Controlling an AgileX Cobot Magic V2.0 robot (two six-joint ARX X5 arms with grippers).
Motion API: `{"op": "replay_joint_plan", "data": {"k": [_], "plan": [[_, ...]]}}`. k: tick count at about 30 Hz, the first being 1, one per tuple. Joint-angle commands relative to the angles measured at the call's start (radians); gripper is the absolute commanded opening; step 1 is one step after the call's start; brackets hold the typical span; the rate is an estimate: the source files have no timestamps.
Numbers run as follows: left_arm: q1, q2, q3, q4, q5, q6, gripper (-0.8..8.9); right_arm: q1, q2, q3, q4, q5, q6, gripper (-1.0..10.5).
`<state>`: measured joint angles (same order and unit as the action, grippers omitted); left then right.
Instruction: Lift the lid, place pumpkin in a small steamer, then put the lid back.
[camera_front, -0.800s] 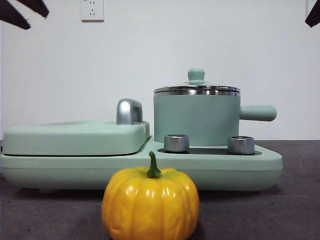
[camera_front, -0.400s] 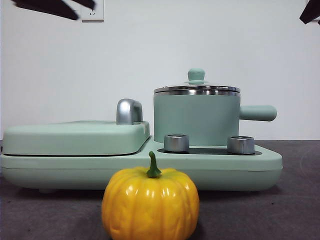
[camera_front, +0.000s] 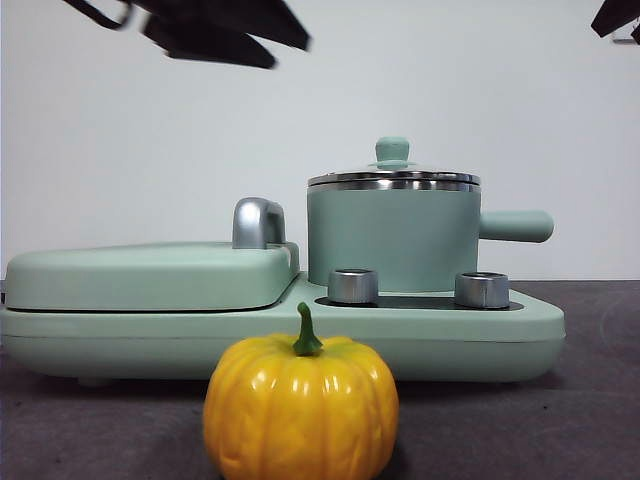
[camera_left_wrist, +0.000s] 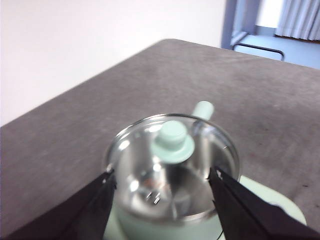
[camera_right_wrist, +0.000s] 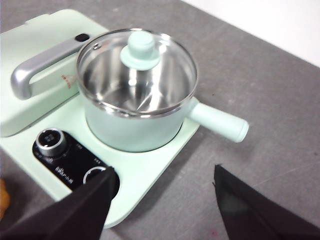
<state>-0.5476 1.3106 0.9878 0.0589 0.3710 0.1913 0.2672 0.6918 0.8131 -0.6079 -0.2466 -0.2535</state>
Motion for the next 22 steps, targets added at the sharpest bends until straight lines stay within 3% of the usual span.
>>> {"op": "replay_joint_plan", "data": {"k": [1, 8, 15, 22], "plan": [[-0.035, 0.066, 0.056, 0.040, 0.004, -0.002, 3.09, 0.003, 0.006, 0.013, 0.013, 0.001, 0.012, 3.2], [-0.095, 0.237, 0.198, 0.044, 0.004, -0.007, 3.09, 0.003, 0.006, 0.013, 0.013, 0.001, 0.011, 3.2], [-0.103, 0.387, 0.340, 0.043, 0.003, -0.068, 3.09, 0.003, 0.006, 0.013, 0.010, 0.000, 0.011, 3.2], [-0.103, 0.457, 0.379, 0.043, -0.014, -0.077, 3.09, 0.003, 0.006, 0.013, 0.008, 0.000, 0.011, 3.2]]}}
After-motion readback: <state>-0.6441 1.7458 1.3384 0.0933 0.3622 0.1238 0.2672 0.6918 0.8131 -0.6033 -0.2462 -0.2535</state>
